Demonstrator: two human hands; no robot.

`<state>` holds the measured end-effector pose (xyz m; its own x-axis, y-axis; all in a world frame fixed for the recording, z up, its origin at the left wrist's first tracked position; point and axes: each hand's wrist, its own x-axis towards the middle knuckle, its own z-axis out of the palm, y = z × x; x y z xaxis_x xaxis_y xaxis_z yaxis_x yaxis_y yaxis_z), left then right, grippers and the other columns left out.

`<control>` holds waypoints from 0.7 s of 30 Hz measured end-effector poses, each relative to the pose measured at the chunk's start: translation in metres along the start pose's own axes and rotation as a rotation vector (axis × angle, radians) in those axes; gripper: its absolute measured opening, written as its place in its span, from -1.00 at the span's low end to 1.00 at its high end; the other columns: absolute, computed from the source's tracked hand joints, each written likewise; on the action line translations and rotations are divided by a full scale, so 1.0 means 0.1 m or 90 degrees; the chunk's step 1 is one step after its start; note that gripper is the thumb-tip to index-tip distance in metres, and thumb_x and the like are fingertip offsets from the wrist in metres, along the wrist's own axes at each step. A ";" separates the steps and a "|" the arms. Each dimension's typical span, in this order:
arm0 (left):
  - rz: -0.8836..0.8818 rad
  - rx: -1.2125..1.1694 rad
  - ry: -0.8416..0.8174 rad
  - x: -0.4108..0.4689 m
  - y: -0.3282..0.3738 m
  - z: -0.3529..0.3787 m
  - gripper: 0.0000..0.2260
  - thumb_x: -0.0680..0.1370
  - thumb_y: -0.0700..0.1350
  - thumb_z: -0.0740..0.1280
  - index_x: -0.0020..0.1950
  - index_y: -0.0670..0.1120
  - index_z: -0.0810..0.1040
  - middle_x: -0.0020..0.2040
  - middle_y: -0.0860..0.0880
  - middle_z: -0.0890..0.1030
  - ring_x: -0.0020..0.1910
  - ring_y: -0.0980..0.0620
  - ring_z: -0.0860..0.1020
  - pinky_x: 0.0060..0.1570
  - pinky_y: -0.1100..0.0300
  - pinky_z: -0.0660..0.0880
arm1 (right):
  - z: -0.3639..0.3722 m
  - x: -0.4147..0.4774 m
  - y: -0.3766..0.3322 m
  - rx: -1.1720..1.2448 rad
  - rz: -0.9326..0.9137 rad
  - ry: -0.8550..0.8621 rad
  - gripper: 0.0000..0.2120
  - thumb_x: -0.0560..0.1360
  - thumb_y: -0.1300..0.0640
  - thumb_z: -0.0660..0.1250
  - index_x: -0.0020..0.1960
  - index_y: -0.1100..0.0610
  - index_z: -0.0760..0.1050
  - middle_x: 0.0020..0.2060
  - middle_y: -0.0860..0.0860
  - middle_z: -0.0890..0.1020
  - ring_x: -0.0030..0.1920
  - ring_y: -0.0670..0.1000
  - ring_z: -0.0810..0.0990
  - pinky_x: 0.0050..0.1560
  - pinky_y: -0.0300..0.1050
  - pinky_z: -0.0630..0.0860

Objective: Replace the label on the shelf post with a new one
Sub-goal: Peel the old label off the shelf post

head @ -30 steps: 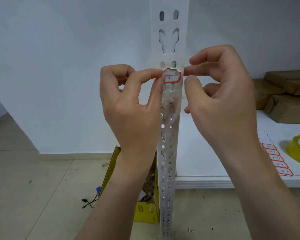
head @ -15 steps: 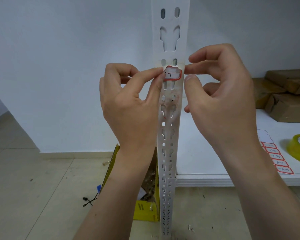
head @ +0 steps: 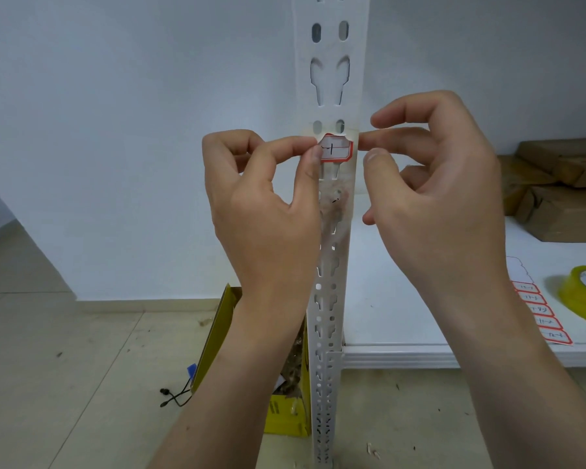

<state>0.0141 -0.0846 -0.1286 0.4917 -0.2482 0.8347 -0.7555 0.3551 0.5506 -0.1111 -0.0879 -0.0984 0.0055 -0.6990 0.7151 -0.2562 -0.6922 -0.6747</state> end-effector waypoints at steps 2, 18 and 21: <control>0.001 0.000 0.003 0.00 0.00 0.00 -0.86 0.56 0.02 0.48 0.03 -0.02 0.72 -0.02 0.03 0.40 -0.01 0.08 0.45 -0.09 0.33 0.44 | 0.00 0.00 0.01 0.001 0.000 0.001 -0.83 0.55 0.07 0.33 0.13 -0.04 0.44 0.02 -0.14 0.70 -0.44 0.03 0.64 -0.35 0.01 0.66; -0.002 -0.008 0.002 -0.05 0.05 0.01 -0.87 0.57 -0.05 0.46 0.04 -0.08 0.70 0.00 0.03 0.37 0.02 0.07 0.45 -0.05 0.39 0.41 | 0.01 0.00 0.00 -0.022 -0.026 0.009 -0.92 0.56 0.11 0.31 -0.01 -0.05 0.54 -0.07 -0.19 0.67 -0.48 0.02 0.62 -0.37 -0.04 0.61; -0.003 -0.008 0.000 -0.05 0.06 0.01 -0.87 0.58 -0.05 0.46 0.05 -0.08 0.70 0.00 0.03 0.38 0.02 0.07 0.45 -0.05 0.43 0.38 | 0.04 0.01 0.03 -0.032 -0.041 0.007 -0.87 0.55 0.13 0.30 -0.03 -0.06 0.60 -0.06 -0.19 0.68 -0.40 -0.04 0.64 -0.34 -0.15 0.59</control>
<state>0.0070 -0.0822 -0.1298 0.4957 -0.2494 0.8319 -0.7476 0.3648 0.5549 -0.1080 -0.0910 -0.1006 0.0135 -0.6506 0.7593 -0.3036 -0.7262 -0.6169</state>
